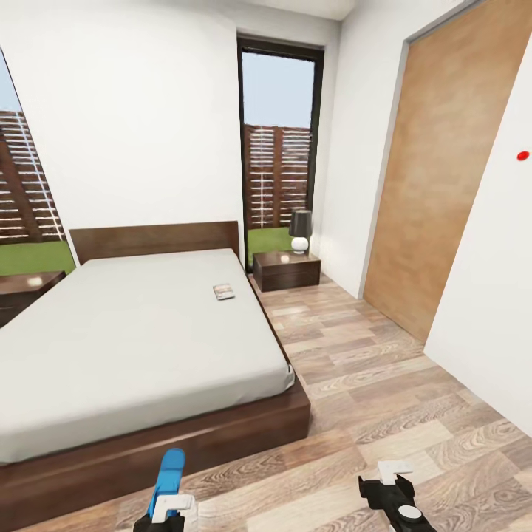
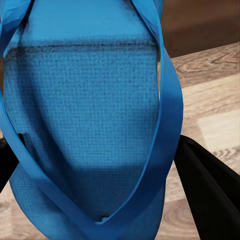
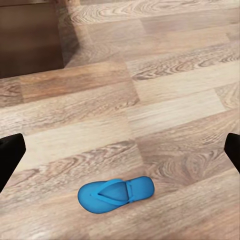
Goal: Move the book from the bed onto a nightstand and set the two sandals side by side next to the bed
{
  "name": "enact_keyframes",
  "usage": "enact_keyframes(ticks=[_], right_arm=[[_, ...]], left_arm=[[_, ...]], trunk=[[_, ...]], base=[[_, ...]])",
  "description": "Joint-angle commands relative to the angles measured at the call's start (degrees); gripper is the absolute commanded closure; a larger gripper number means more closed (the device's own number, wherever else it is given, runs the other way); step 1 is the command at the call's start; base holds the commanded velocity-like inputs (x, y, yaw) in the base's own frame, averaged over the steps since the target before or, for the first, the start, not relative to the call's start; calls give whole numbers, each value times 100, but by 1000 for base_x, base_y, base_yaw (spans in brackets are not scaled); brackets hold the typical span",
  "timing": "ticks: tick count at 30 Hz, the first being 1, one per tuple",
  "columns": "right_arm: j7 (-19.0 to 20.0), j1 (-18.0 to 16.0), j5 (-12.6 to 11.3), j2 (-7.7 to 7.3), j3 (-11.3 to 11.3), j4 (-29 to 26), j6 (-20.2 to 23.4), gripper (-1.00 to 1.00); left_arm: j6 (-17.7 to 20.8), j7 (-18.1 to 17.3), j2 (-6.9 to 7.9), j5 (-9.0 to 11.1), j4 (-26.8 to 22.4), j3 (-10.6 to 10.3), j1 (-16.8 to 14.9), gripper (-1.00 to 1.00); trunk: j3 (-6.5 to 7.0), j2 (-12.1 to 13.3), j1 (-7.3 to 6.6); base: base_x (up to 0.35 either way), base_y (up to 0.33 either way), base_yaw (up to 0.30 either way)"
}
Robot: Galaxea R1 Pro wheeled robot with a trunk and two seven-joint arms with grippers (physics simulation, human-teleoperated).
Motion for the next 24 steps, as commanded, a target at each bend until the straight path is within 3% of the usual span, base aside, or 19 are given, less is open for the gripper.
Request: enact_keyframes(ticks=[1,24], right_arm=[[-31,-4,8,-3,29,4,-12,-100],[-31,-4,8,6,32,6,-12,-100]], left_arm=[[-21,23,1,60,5,-49,-4,100],[-70,23,1,60,10,-50,20,100]], trunk=[[13,39,-23],[426,961,-528]], base=[[0,0,0],[0,0,0]])
